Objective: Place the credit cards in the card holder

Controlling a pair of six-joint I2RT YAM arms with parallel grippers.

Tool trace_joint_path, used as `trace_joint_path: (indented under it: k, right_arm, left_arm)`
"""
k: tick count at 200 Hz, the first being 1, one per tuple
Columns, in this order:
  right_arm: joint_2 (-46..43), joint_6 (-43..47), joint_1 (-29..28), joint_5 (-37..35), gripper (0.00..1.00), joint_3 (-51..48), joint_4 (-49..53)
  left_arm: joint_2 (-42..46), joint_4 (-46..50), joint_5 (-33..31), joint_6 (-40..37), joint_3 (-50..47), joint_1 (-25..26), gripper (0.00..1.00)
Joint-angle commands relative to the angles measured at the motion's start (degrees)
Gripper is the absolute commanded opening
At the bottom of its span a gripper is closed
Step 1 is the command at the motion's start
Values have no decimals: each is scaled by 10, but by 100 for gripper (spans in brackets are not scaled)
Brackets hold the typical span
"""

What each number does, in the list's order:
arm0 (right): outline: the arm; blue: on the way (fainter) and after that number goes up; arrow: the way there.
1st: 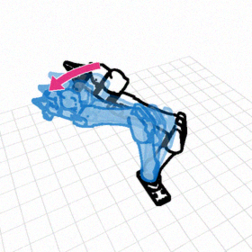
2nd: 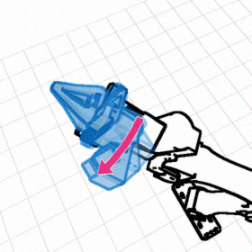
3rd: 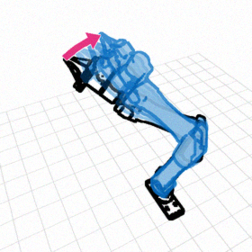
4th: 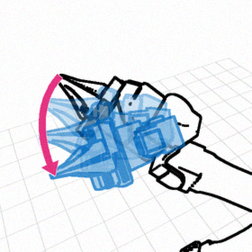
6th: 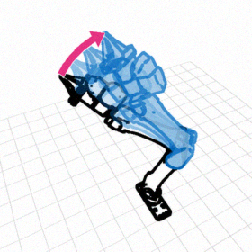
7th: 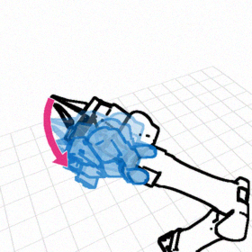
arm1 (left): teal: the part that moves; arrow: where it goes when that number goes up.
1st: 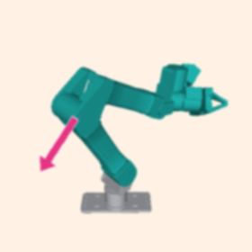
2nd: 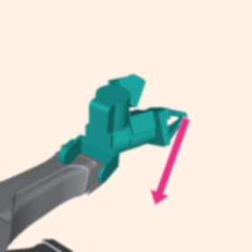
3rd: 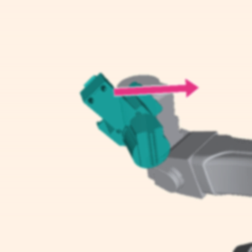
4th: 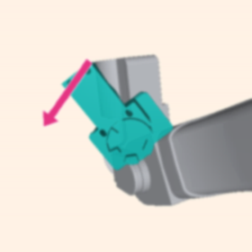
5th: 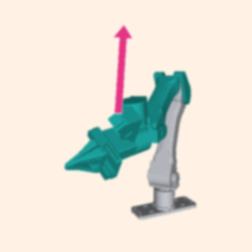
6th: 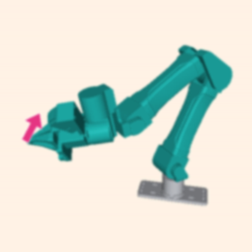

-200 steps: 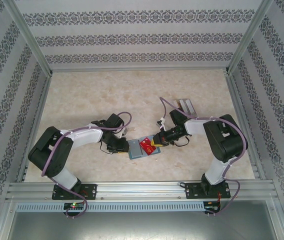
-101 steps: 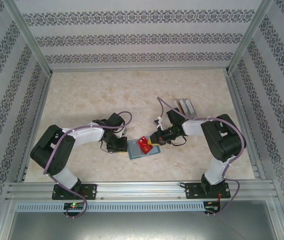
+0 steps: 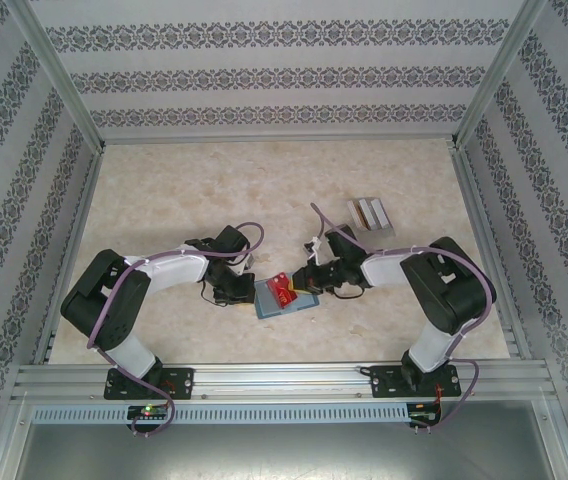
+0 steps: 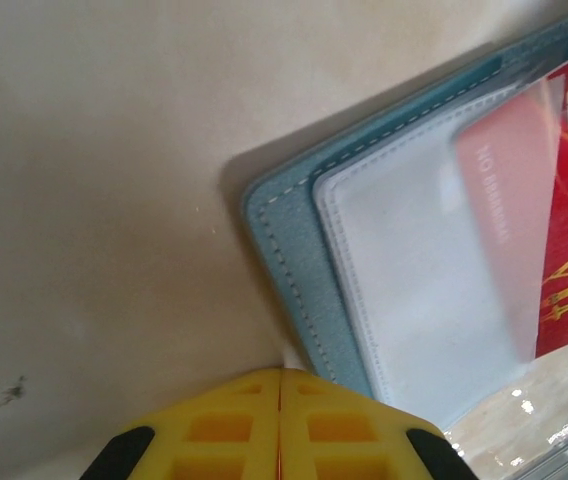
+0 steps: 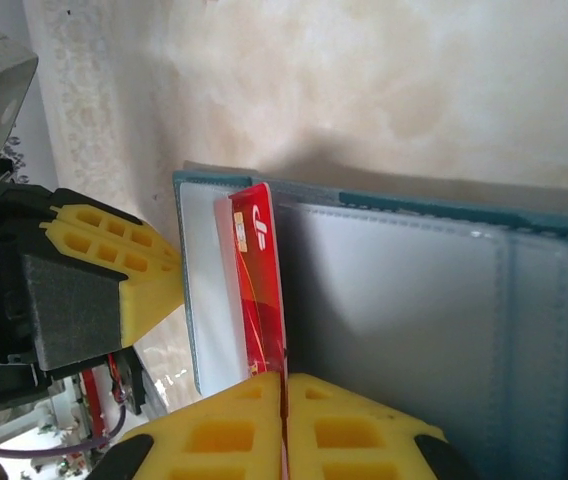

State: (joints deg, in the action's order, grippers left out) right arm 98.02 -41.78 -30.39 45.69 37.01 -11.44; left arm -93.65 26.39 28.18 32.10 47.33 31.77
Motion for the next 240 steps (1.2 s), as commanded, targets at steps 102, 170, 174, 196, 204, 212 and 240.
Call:
trace_joint_path:
  k: [102,170,174,196,204,212,240]
  right_arm:
    - [-49,-91,-77,-111,23,-35,-4]
    - [-69,-29,-70,-133,25,-8,83]
    - [-66,-27,-70,-130,23,-4,83]
    - [-48,-25,-79,-129,16,7,79]
    - [-43,-30,-84,-131,15,11,75]
    - [-38,-36,-89,-130,15,15,70]
    - [-23,-42,-117,-137,14,35,65]
  left_arm:
    - [-14,-48,1,28,-12,-5,3]
    - [-2,-55,-6,30,-22,-4,2]
    - [-1,-59,-5,32,-22,-5,2]
    - [-6,-68,6,32,-19,-5,1]
    - [-7,-69,5,34,-18,-5,0]
    - [-7,-73,4,39,-20,-5,0]
    - [-6,-87,4,45,-24,-4,0]
